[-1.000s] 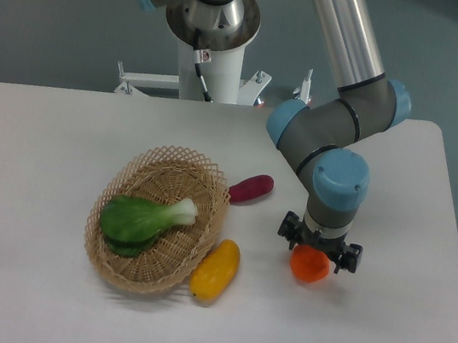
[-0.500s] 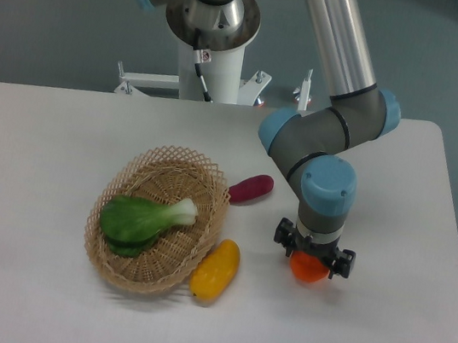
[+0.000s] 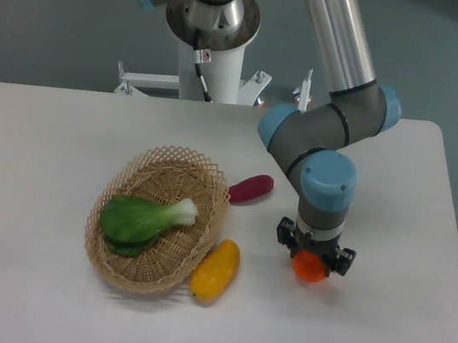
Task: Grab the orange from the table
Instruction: 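Lift the grasped orange up off the table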
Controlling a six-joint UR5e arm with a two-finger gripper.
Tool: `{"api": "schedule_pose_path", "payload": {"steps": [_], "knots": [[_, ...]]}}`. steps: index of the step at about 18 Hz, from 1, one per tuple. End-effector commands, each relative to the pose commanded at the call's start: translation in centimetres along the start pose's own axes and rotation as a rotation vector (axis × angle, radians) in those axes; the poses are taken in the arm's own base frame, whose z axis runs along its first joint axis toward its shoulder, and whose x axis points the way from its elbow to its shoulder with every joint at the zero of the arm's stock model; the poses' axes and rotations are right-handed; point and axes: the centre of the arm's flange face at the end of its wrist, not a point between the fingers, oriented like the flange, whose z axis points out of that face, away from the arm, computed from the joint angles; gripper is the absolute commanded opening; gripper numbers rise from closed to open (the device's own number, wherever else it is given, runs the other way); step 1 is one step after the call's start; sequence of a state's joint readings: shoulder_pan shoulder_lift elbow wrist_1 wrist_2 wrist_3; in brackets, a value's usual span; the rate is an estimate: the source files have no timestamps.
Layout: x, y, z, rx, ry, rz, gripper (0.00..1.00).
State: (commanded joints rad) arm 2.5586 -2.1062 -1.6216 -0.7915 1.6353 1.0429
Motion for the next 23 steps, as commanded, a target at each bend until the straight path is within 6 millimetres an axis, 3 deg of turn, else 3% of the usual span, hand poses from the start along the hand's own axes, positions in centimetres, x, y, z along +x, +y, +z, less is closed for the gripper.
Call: {"api": "schedule_pose_path", "payload": {"steps": [3,8,12,16,23], "knots": [[-3.6,0.0,-5.4,0.023,-0.009,-0.014,0.68],[-5.5,-0.8,-10.0,0.018,0.037,0.006,0.68],[-5.8,-0.9,-14.6,0.033,0.066,0.025,0.68],[-5.1,1.0,-19.3,0.079,0.074,0.018,0.69],[-5.0,2.9,-21.7,0.088,0.091,0.033,0.69]]}}
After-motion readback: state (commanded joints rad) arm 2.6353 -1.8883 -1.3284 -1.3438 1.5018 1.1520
